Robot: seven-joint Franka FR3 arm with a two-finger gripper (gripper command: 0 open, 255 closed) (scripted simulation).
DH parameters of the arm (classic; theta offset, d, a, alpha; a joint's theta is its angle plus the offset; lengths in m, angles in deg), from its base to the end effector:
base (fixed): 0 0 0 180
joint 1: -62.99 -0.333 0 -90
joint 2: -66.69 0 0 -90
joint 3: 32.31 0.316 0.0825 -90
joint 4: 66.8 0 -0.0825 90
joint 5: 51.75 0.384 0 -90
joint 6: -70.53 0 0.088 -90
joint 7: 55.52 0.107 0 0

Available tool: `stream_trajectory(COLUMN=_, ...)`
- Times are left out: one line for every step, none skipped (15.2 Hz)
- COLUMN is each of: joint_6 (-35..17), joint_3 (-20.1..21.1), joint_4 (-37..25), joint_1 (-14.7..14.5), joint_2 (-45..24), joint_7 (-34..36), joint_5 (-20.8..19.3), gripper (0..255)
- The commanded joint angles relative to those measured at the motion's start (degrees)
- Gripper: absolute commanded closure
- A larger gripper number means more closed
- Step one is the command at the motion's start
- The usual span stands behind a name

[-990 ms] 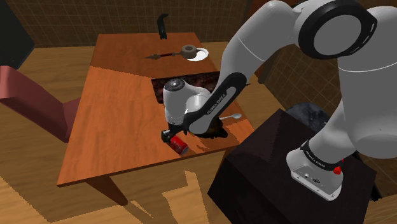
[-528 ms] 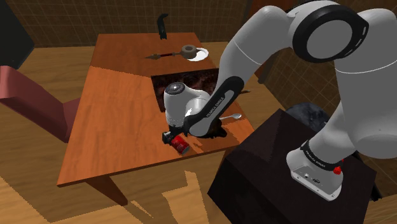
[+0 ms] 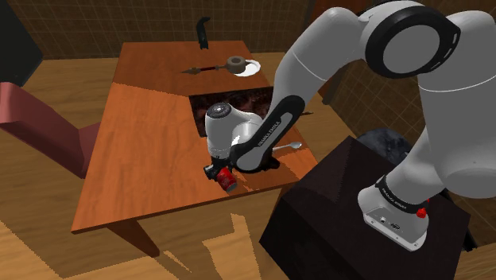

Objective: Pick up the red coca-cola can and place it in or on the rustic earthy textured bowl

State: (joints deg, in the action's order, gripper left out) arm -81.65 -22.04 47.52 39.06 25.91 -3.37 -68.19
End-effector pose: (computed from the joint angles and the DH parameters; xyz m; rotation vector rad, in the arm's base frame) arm 0.4821 0.3397 0.1002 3.1102 -0.1520 -0.0191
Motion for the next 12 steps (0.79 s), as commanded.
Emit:
stream_trajectory(joint_6=0.01, joint_3=-0.02, joint_4=0.0, joint_1=0.01, joint_2=-0.01, joint_7=0.0, joint_5=0.0, gripper=255)
stream_trajectory(joint_6=0.02, joint_3=-0.01, joint_4=-0.01, joint_1=0.01, joint_2=-0.01, joint_7=0.0, joint_5=0.0, gripper=255)
stream_trajectory(joint_6=0.02, joint_3=-0.02, joint_4=-0.02, joint_1=0.01, joint_2=-0.03, joint_7=0.0, joint_5=0.0, gripper=255)
stream_trajectory(joint_6=-0.01, joint_3=-0.02, joint_4=0.0, joint_1=-0.05, joint_2=-0.03, joint_7=0.07, joint_5=-0.01, gripper=255)
stream_trajectory(joint_6=0.42, joint_3=0.19, joint_4=0.31, joint_1=0.11, joint_2=0.69, joint_7=-0.06, joint_5=0.15, gripper=255)
stream_trajectory(joint_6=0.87, joint_3=0.4, joint_4=0.58, joint_1=0.28, joint_2=1.41, joint_7=-0.18, joint_5=0.33, gripper=255)
stream_trajectory(joint_6=1.32, joint_3=0.62, joint_4=0.85, joint_1=0.45, joint_2=2.13, joint_7=-0.31, joint_5=0.51, gripper=255)
stream_trajectory(joint_6=1.78, joint_3=0.83, joint_4=1.11, joint_1=0.61, joint_2=2.84, joint_7=-0.45, joint_5=0.69, gripper=255)
stream_trajectory(joint_6=2.24, joint_3=1.05, joint_4=1.36, joint_1=0.78, joint_2=3.54, joint_7=-0.59, joint_5=0.88, gripper=255)
stream_trajectory(joint_6=2.71, joint_3=1.26, joint_4=1.59, joint_1=0.94, joint_2=4.24, joint_7=-0.73, joint_5=1.08, gripper=255)
stream_trajectory(joint_6=3.19, joint_3=1.47, joint_4=1.81, joint_1=1.11, joint_2=4.94, joint_7=-0.87, joint_5=1.28, gripper=255)
stream_trajectory(joint_6=3.68, joint_3=1.69, joint_4=2.02, joint_1=1.27, joint_2=5.63, joint_7=-1.02, joint_5=1.49, gripper=255)
